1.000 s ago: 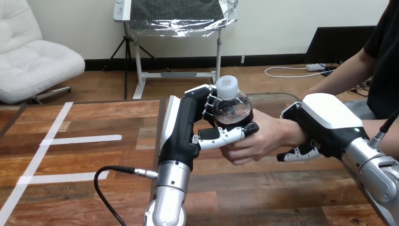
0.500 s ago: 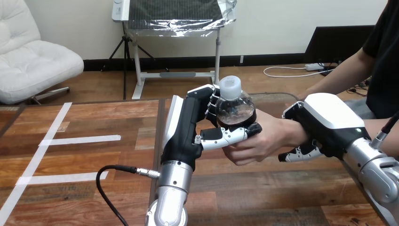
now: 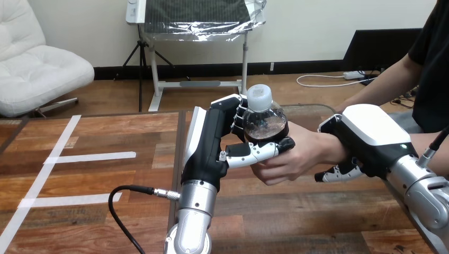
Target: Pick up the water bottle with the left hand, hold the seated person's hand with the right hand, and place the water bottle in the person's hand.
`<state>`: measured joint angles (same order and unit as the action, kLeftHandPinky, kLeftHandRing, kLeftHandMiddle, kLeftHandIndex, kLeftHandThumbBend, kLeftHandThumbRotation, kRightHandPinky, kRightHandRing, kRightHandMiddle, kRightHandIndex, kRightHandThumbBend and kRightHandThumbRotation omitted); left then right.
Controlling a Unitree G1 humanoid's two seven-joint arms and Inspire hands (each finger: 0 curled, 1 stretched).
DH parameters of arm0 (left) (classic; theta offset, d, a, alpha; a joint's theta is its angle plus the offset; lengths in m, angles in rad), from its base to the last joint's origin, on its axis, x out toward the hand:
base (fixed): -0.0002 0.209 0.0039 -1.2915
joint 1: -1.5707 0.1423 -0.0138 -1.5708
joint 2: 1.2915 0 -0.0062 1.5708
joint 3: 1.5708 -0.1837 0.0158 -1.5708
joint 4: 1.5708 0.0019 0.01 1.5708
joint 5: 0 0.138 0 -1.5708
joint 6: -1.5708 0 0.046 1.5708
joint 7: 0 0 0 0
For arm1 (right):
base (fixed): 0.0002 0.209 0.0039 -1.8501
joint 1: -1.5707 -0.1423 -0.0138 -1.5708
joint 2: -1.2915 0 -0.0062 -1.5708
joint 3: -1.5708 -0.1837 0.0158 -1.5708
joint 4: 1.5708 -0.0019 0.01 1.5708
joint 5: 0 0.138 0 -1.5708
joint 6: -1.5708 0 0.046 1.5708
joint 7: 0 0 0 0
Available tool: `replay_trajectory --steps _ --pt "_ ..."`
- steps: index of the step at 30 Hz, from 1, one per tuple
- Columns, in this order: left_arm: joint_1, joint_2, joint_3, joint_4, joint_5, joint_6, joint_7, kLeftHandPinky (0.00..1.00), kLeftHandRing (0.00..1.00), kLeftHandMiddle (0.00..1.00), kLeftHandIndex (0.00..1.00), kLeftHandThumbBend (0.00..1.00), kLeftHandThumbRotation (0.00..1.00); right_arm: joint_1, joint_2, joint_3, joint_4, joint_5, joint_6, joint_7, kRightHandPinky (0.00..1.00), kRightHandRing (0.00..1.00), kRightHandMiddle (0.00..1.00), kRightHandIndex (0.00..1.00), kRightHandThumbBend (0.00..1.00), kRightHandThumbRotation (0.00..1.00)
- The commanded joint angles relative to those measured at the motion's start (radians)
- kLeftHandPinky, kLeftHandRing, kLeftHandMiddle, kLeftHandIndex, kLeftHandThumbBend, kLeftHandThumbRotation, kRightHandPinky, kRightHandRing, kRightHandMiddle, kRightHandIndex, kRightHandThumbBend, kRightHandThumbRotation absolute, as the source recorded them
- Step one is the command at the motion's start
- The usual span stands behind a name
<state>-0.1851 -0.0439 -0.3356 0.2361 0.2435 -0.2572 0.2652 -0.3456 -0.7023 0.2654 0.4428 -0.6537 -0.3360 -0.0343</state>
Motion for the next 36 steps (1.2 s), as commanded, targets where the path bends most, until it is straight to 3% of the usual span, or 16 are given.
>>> replay_trajectory --steps 1,9,13,22,36 --pt "-0.081 -0.095 -0.016 -0.02 -0.006 -0.033 -0.01 0.37 0.43 0.46 0.48 0.68 0.0 -0.048 -0.024 -0.033 -0.027 -0.019 0.032 -0.012 0.33 0.41 0.48 0.48 0.81 0.0" --pt "-0.087 -0.072 -0.03 -0.034 0.025 0.011 -0.03 0.53 0.6 0.64 0.64 0.73 0.04 -0.037 -0.029 -0.036 -0.055 -0.038 0.048 -0.014 0.45 0.53 0.59 0.59 0.86 0.0" --pt "-0.088 -0.057 -0.04 -0.05 0.059 0.051 -0.04 0.69 0.74 0.76 0.77 0.79 0.18 -0.03 -0.028 -0.04 -0.067 -0.034 0.054 -0.013 0.5 0.59 0.65 0.65 0.88 0.0" --pt "-0.086 -0.056 -0.041 -0.063 0.104 0.079 -0.036 0.89 0.88 0.89 0.93 0.87 0.34 -0.019 -0.03 -0.045 -0.077 -0.025 0.041 -0.026 0.55 0.65 0.71 0.71 0.9 0.0" --pt "-0.093 -0.045 -0.048 -0.059 0.162 0.097 -0.016 1.0 0.98 0.99 1.0 0.92 0.45 -0.011 -0.033 -0.05 -0.088 -0.021 0.032 -0.017 0.6 0.7 0.75 0.75 0.91 0.0"
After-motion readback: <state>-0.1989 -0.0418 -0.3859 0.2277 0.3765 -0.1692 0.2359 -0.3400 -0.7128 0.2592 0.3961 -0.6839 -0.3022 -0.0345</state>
